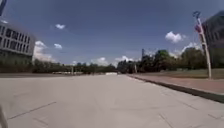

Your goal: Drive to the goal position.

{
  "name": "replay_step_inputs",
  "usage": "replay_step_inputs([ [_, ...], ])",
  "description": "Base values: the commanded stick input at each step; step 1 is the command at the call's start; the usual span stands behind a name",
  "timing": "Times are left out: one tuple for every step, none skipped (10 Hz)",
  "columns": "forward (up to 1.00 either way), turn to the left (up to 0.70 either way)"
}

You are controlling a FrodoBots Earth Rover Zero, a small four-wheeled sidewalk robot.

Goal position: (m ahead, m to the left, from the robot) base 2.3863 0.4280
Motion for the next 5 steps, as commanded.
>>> replay_step_inputs([
  [0.7, -0.24],
  [0.7, -0.24],
  [0.7, -0.24],
  [0.7, -0.24],
  [0.7, -0.2],
])
